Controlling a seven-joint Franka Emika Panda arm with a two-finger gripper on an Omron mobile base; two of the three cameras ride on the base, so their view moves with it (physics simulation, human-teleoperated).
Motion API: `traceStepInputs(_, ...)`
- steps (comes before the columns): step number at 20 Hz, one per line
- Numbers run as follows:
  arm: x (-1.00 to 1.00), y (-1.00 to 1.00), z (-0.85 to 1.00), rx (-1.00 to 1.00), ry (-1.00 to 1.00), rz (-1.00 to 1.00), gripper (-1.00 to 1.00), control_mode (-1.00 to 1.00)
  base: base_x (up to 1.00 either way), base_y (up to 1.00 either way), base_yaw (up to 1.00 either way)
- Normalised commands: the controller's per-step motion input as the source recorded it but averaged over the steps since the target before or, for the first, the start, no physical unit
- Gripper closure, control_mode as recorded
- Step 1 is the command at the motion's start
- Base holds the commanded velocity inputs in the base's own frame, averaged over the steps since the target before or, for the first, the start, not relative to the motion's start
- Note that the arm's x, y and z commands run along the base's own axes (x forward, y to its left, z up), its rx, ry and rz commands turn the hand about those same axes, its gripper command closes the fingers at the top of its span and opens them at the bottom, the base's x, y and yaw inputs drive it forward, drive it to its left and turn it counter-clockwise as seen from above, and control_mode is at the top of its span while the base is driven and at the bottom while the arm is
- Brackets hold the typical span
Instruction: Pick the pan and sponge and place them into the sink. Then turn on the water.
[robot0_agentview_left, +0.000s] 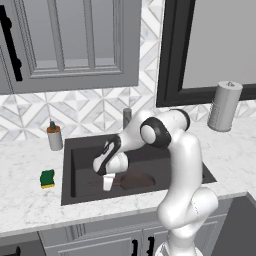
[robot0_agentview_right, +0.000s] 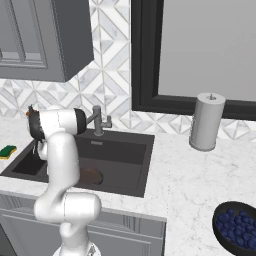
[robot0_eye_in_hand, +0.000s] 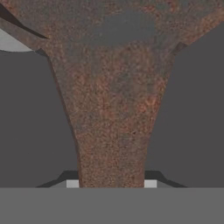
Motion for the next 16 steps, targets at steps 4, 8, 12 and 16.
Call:
traceStepInputs(4,0.0,0.0,-0.11,0.0,0.0,0.0,1.0,-1.0,0.0,0.0,0.0)
traceStepInputs(8,0.0,0.0,0.0,0.0,0.0,0.0,-1.0,-1.0,0.0,0.0,0.0)
traceStepInputs(12,0.0,0.02,0.0,0.0,0.0,0.0,-1.0,-1.0,0.0,0.0,0.0)
traceStepInputs(16,0.0,0.02,0.0,0.0,0.0,0.0,-1.0,-1.0,0.0,0.0,0.0)
